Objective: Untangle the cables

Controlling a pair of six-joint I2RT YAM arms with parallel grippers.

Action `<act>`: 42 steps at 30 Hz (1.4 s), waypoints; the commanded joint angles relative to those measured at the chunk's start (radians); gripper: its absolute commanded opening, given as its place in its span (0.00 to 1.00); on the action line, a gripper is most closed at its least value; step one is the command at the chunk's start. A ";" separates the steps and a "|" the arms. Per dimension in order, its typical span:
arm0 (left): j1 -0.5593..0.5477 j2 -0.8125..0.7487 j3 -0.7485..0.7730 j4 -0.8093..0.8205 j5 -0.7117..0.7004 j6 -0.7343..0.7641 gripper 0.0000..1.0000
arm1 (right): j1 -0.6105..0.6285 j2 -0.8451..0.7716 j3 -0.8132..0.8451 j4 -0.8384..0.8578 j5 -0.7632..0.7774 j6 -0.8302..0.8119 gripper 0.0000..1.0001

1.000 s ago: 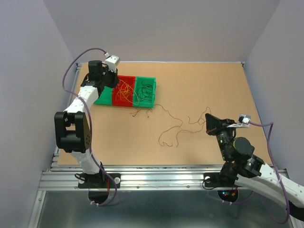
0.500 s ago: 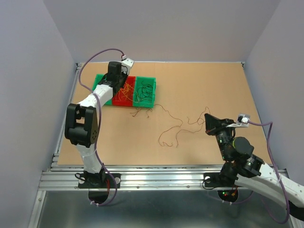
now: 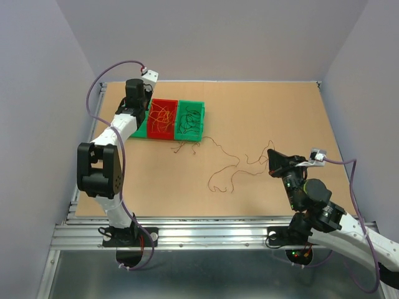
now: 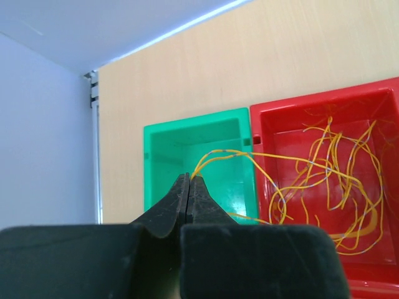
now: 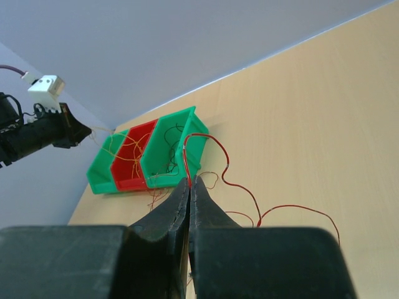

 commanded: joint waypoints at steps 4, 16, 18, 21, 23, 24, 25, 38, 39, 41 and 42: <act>0.003 -0.057 -0.005 0.057 -0.050 0.032 0.00 | 0.008 0.000 0.069 0.012 0.001 0.005 0.01; -0.120 -0.005 -0.028 0.089 -0.163 0.046 0.00 | 0.008 0.002 0.073 0.012 0.001 0.003 0.00; -0.137 0.004 -0.030 0.093 -0.191 0.050 0.00 | 0.008 -0.001 0.069 0.012 0.001 0.005 0.01; -0.178 0.027 -0.045 0.110 -0.235 0.069 0.00 | 0.008 -0.003 0.069 0.012 0.001 0.005 0.00; -0.197 0.047 -0.054 0.109 -0.226 0.069 0.00 | 0.007 -0.003 0.068 0.012 0.002 0.005 0.00; -0.205 0.055 -0.056 0.107 -0.224 0.067 0.00 | 0.008 -0.004 0.069 0.012 0.002 0.005 0.01; -0.209 0.076 -0.054 0.101 -0.217 0.064 0.00 | 0.008 -0.003 0.068 0.012 0.002 0.005 0.01; -0.136 0.317 0.169 -0.149 0.041 -0.032 0.00 | 0.008 0.000 0.069 0.012 0.001 0.005 0.01; -0.131 0.332 0.188 -0.207 0.064 -0.039 0.00 | 0.008 0.000 0.068 0.012 -0.001 0.005 0.01; -0.120 0.378 0.240 -0.250 0.093 -0.045 0.00 | 0.008 0.002 0.068 0.012 -0.001 0.005 0.01; -0.120 0.387 0.249 -0.274 0.128 -0.046 0.00 | 0.007 0.002 0.069 0.012 0.001 0.005 0.01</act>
